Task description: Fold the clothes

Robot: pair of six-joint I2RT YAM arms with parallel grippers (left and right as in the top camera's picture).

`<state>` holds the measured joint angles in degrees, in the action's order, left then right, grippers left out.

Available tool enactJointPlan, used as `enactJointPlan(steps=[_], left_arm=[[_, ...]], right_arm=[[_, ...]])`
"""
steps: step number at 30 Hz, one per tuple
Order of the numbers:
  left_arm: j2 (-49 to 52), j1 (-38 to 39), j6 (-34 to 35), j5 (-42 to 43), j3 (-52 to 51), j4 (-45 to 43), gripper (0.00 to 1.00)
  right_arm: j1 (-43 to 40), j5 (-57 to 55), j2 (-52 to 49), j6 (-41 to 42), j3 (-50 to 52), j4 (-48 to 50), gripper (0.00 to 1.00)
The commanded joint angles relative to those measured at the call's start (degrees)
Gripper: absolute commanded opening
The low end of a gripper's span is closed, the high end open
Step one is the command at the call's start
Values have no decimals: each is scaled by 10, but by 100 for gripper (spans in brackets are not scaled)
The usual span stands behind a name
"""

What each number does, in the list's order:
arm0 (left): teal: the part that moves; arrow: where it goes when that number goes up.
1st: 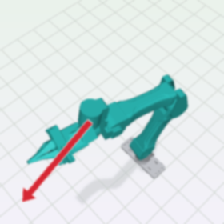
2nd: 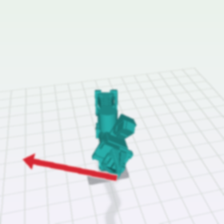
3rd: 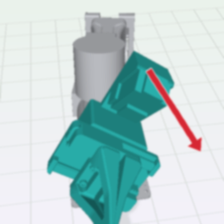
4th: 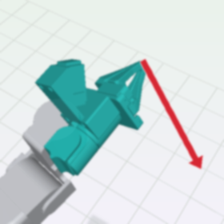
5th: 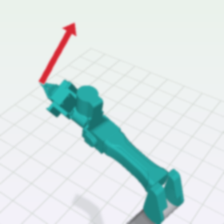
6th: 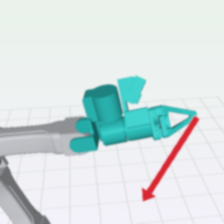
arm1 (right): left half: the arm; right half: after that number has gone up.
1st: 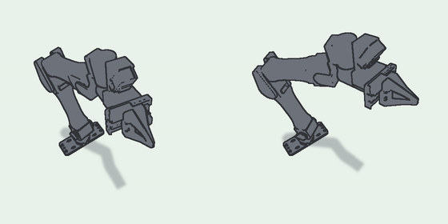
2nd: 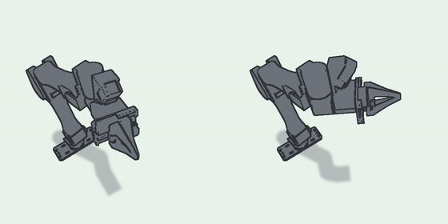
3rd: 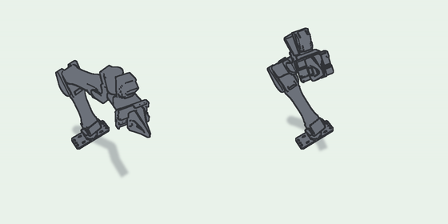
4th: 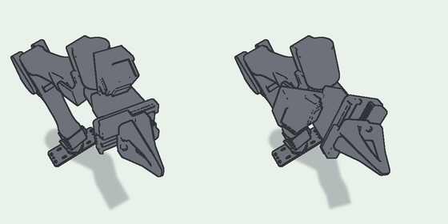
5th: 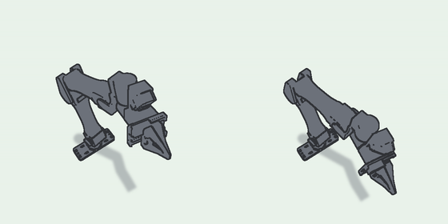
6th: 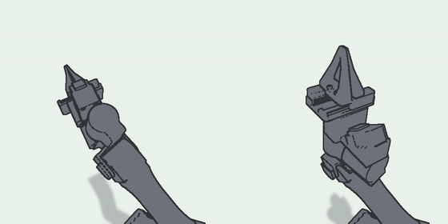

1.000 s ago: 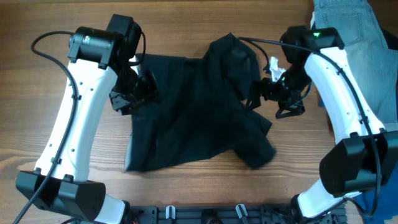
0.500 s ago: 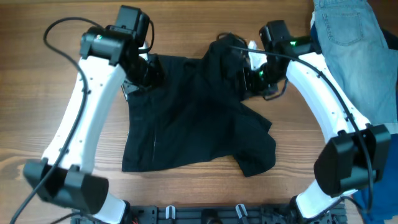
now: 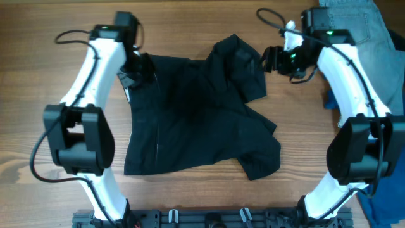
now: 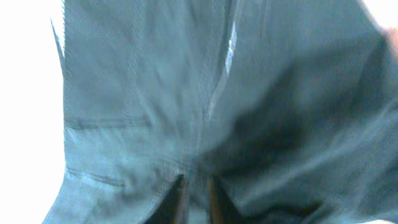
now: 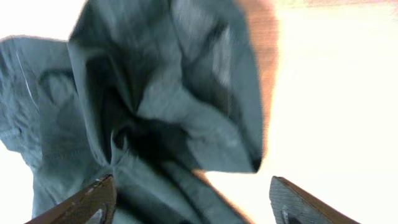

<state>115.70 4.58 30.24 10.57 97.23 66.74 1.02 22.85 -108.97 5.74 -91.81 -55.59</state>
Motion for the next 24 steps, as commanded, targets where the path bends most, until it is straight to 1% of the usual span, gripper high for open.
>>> enactJointPlan(steps=[1,3,4,5,7,9,12,14,18,20,22,24], left_arm=[[-5,-63,0,28,1,-29,20],[-5,-87,0,48,1,-38,20],[-5,-99,0,59,1,-41,20],[-5,-110,0,71,1,-42,20],[-5,-120,0,81,1,-42,20],[-4,-125,0,80,1,-47,22],[0,-126,1,81,1,-65,24],[12,-126,3,89,1,-87,30],[52,-126,23,128,1,-111,31],[72,-126,35,138,1,-117,30],[96,-126,35,163,1,-126,29],[113,-126,35,171,1,-134,29]], right_arm=[[-3,-8,-3,-60,-21,16,86],[-3,-21,-7,-76,-21,38,92],[-3,-33,-9,-78,-21,53,87],[-3,-36,-11,-82,-21,63,84],[-3,-36,-13,-83,-21,77,82],[-3,-36,-13,-83,-23,79,90],[-2,-36,-13,-93,-36,63,94],[1,-37,-13,-108,-50,47,99],[15,-38,-13,-122,-91,0,99],[23,-38,-13,-127,-111,-19,100],[33,-38,-11,-133,-133,-42,100],[43,-38,-9,-134,-144,-56,100]])
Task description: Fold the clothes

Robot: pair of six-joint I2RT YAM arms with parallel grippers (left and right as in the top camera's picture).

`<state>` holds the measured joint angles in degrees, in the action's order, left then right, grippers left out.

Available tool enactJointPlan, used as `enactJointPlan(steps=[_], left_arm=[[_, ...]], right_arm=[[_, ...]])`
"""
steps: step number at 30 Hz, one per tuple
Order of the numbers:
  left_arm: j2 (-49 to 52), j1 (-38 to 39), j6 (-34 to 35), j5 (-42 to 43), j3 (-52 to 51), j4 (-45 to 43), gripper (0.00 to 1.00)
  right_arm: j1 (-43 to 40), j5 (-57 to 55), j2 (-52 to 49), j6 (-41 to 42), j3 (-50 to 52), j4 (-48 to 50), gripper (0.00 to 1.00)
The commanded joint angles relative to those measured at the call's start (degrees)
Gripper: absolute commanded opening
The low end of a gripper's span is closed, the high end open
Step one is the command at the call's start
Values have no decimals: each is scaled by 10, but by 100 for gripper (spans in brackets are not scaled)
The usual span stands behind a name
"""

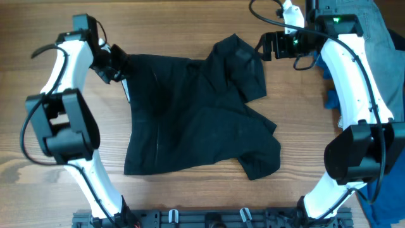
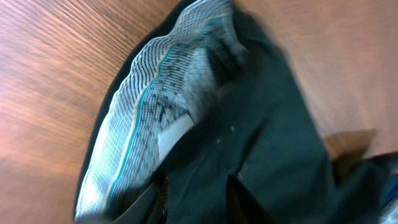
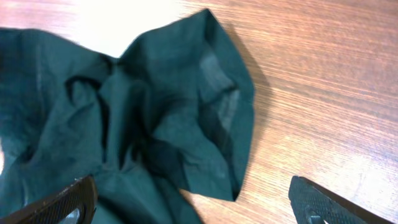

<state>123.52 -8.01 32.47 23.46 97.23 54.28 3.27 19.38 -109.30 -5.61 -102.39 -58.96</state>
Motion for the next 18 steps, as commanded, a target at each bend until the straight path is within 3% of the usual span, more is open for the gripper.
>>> enactJointPlan(steps=[1,6,7,9,18], left_arm=[[40,0,13,42,1,-14,29],[49,0,15,45,1,-45,28],[49,0,15,54,1,-52,25],[49,0,15,82,1,-72,4],[49,0,45,81,1,-162,4]], right_arm=[[28,-3,-4,-22,-42,-28,99],[56,-3,3,-24,-44,-39,100],[59,-3,3,-26,-45,-40,100],[67,-3,3,-30,-45,-43,99],[71,-3,3,-27,-44,-64,99]])
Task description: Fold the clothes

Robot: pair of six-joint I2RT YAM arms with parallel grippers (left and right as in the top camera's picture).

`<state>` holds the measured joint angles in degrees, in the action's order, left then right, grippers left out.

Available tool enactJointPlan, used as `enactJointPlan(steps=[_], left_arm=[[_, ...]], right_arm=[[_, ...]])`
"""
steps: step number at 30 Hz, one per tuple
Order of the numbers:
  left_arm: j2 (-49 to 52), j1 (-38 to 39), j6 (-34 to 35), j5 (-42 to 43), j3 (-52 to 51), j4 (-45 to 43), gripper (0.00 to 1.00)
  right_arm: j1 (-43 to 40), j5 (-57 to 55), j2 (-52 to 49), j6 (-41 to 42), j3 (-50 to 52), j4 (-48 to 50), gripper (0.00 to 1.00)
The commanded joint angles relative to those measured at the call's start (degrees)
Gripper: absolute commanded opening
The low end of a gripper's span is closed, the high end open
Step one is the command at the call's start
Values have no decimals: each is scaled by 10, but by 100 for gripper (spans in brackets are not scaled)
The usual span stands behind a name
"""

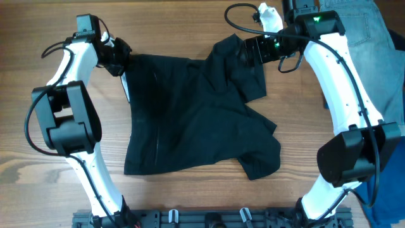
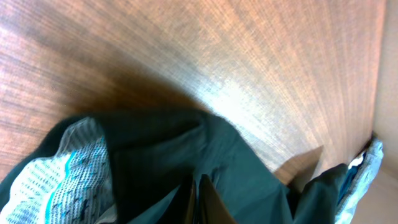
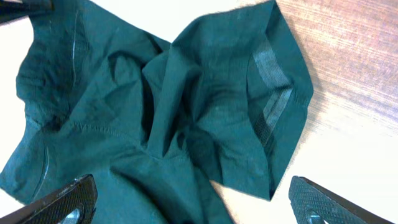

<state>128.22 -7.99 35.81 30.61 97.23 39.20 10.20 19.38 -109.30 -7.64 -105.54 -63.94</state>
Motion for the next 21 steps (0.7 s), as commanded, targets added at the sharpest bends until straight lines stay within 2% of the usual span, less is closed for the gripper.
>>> enactJointPlan(steps=[1,4,5,6,7,10,11,12,14,16,21], left_arm=[[2,-3,12,4,1,-13,4],[2,-9,25,3,1,14,4],[2,-9,26,5,1,36,11],[2,-8,23,4,1,58,26],[2,-7,13,4,1,76,34],[-1,-8,-23,5,1,111,50],[-3,-8,-26,5,1,113,65],[-4,-8,-26,5,1,113,75],[-8,-9,-26,6,2,111,77],[-14,-9,-26,6,2,109,71],[-24,-17,-26,-6,2,106,72]], right_arm=[[1,-3,3,-7,-13,-24,100],[1,-2,3,4,-13,-42,99],[1,-1,3,4,-13,-44,100],[1,-1,3,3,-13,-45,100],[1,-1,3,3,-13,-46,100],[1,5,3,3,-13,-45,100],[1,9,3,3,-13,-45,100],[1,15,3,2,-13,-45,100],[1,16,3,2,-13,-45,100],[1,16,3,2,-13,-45,100],[1,16,3,1,-13,-43,100]])
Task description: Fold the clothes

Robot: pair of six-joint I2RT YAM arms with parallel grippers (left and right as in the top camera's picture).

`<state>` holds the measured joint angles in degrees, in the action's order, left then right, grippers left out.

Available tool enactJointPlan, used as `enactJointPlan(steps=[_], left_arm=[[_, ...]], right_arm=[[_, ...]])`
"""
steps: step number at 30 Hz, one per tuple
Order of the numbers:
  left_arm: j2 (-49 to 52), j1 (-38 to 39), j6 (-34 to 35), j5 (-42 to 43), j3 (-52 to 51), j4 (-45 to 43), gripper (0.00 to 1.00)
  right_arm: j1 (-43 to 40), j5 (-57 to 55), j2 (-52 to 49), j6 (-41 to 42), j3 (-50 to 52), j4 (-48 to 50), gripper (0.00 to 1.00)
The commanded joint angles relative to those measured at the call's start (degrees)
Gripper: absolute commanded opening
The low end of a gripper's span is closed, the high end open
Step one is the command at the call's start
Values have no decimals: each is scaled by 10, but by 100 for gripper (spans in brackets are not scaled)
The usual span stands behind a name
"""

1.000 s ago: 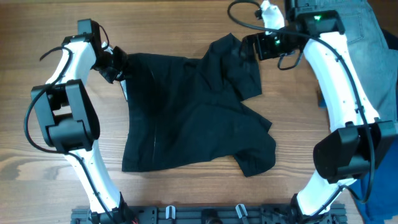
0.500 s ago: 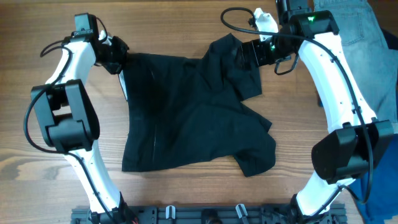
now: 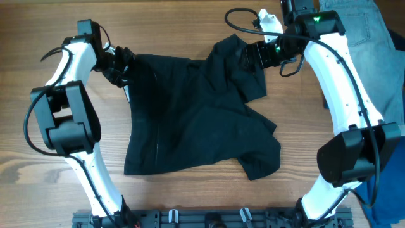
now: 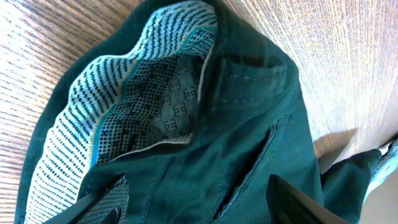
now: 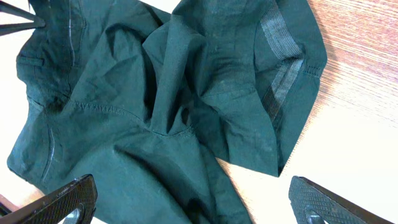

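Note:
A dark, crumpled pair of shorts [image 3: 190, 114] lies spread on the wooden table [image 3: 50, 139]. My left gripper [image 3: 124, 65] sits at the top-left corner, open over the waistband [image 4: 149, 112], whose patterned lining shows. Its fingers [image 4: 106, 199] straddle dark cloth without holding it. My right gripper [image 3: 252, 54] hovers open over the bunched top-right leg [image 5: 249, 81], with the hem [image 5: 286, 56] ahead of it. Its jaws stand wide apart with nothing between them.
Grey jeans [image 3: 354, 25] lie at the back right behind the right arm. Blue cloth [image 3: 387, 196] shows at the right edge, with a small blue piece [image 3: 330, 98] beside the arm. A black rail [image 3: 209, 218] runs along the front edge.
My left gripper has opened and shifted slightly down and right over the waistband corner. The right gripper, still open, has edged a little further over the bunched leg.
My left gripper was shut on cloth at the shorts' top-left, then lay further left off the corner, then was shut at the waistband edge. It is now open. The open right gripper stood right of the shorts, then came in over the top-right leg.

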<state>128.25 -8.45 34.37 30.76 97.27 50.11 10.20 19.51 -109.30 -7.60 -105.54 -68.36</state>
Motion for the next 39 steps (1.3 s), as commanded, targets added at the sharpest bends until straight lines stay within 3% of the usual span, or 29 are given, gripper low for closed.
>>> enactJointPlan(steps=[1,9,26,39], left_arm=[[-27,-17,-11,-8,1,-5,71],[-56,-56,-11,-5,1,-5,69],[-52,-19,-9,-43,1,-16,73],[10,-14,-5,-49,1,-16,73]], right_arm=[[1,15,3,1,-13,2,100],[1,15,3,1,-13,10,100],[1,33,3,2,-13,13,100],[1,46,3,3,-13,10,100]])
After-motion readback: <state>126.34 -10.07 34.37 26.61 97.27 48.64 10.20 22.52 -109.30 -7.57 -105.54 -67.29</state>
